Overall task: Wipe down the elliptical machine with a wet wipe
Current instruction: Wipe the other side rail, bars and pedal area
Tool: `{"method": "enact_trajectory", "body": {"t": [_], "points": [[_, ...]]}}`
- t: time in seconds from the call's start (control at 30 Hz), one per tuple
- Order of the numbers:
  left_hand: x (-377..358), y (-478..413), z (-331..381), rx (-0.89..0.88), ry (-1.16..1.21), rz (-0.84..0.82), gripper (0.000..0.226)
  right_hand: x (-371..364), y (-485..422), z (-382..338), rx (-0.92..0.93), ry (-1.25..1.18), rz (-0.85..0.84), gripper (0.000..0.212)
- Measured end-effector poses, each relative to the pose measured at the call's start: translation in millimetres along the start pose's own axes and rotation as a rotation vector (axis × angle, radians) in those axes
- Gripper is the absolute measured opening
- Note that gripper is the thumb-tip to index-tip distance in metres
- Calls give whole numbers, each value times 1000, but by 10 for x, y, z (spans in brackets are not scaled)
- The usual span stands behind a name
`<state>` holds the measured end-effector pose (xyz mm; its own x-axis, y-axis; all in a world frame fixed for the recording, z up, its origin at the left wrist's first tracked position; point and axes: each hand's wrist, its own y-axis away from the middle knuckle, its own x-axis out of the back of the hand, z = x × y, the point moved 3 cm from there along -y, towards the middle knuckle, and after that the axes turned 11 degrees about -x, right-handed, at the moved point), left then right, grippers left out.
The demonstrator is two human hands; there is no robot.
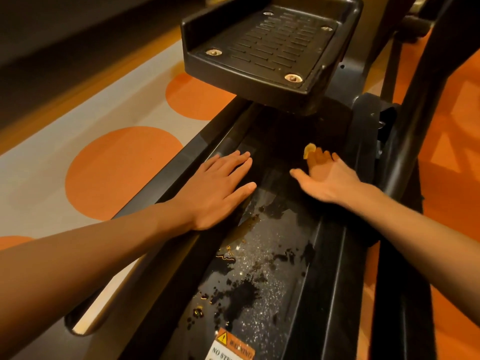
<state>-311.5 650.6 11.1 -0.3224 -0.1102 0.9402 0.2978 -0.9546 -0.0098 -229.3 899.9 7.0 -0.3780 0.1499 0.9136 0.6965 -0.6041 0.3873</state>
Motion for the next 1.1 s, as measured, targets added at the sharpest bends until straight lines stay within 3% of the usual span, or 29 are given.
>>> {"method": "enact_trajectory", "body": {"t": [0.13,0.27,0.37,0.5,0.63,0.8,0.9,1.1], "points": [[1,1,-8,-2,-5,1,86,-300,1153,-396,293,-20,36,100],[0,3,-11,0,2,3,86,-385,1623,-366,438,65,-54,93],[1,9,-10,-1,16,11,85,-304,1066,-231,337,39,29,89],[9,18,6,15,41,14,85,-66,141,36,113,32,10,86],[11,43,22,23,55,20,84,-24,153,-72,-12,200,1,101],[8,35,10,21,65,30,84,-199,1119,-206,103,292,69,122],[6,29,-14,17,61,34,84,-144,911,-113,101,220,65,130],[0,31,4,13,69,34,84,183,310,-79,-15,225,-120,106]]}}
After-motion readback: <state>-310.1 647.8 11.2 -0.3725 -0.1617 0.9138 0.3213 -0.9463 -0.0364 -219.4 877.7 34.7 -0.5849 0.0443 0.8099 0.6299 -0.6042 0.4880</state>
